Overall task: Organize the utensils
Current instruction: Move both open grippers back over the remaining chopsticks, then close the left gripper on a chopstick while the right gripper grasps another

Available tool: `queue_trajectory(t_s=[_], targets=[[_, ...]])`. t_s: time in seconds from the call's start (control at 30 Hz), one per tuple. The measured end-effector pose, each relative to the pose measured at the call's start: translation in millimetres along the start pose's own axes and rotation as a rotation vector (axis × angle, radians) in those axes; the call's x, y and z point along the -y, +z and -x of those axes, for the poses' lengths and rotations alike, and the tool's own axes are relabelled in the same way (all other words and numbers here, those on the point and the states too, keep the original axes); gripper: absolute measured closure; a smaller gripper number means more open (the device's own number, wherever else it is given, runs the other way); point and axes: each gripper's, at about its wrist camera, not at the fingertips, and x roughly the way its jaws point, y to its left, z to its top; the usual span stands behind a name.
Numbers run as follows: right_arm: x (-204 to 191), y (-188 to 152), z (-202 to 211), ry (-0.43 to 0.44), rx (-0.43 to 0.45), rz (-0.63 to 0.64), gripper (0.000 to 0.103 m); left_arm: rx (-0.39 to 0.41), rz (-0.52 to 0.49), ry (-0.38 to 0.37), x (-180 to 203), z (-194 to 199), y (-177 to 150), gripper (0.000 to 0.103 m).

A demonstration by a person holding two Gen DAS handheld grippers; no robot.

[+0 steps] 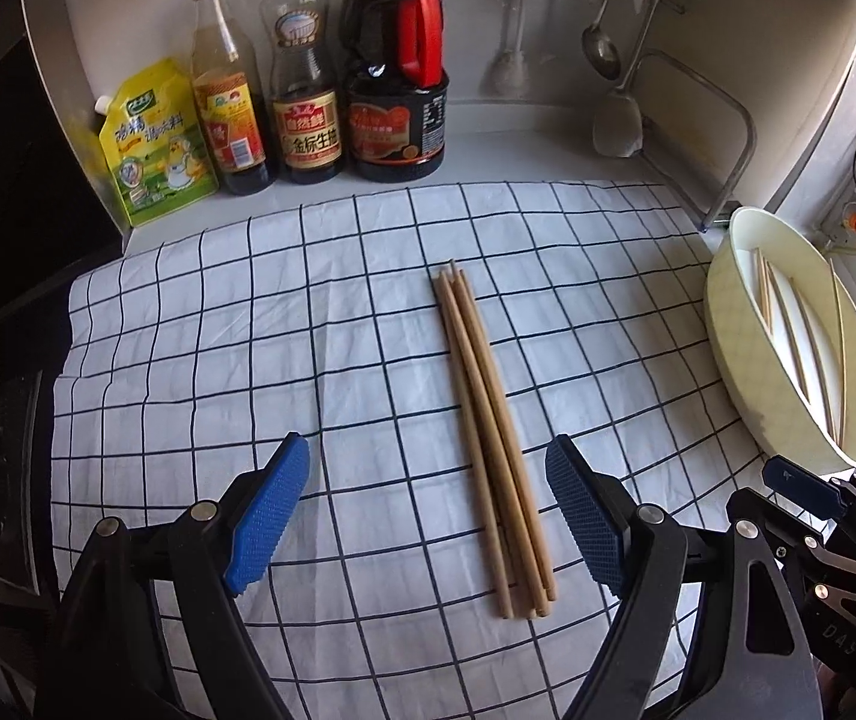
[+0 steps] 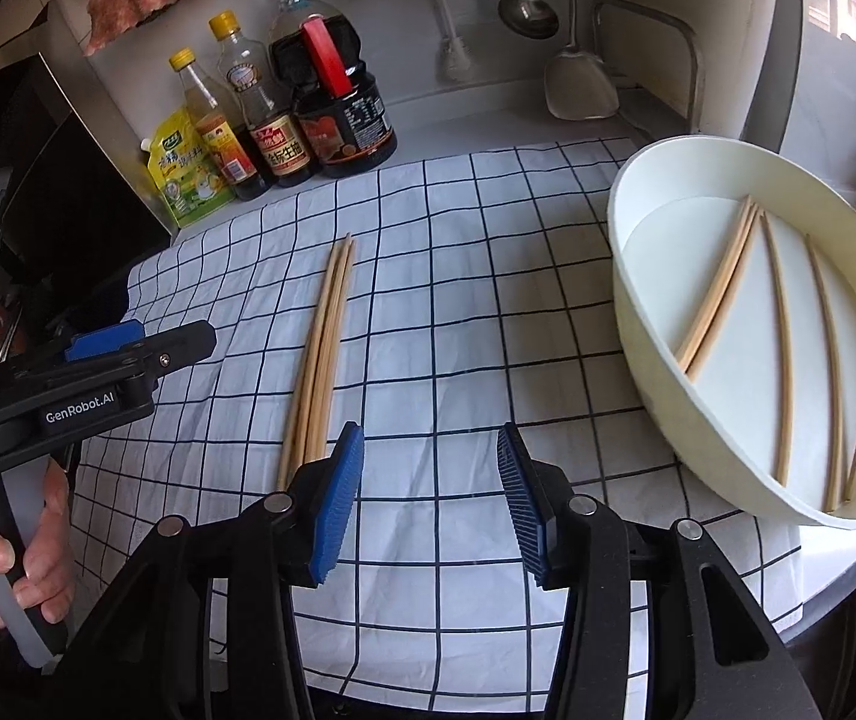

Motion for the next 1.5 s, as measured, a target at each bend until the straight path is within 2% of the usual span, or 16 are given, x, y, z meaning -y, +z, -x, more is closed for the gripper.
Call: queue_trajectory(t_s=[0.47,0.77,1.0,1.5], targets=[[-30.2,5.8,-53.3,0.009,-0.061,0.048,0.055,-0.07,0.065,0.032,-34.3,-32.1,-22.1,0.023],[-39.0,14.7,-82.3,0.005,-0.082,0.046,0.055,-0.08,0.069,0.037,-42.6,-41.2,-26.2,0.023],[-46.4,16.4,-91.5,-0.018,-0.083,0.063,0.051,-0.095,0.073,0.036,-45.8,-47.6,-28.4,0.023],[-50.8,16.5,-109.6,-0.084,-0.116,0.099,0.051,-0.112,0.088,0.028,-45.1,-53.6,-31.8,0.021]])
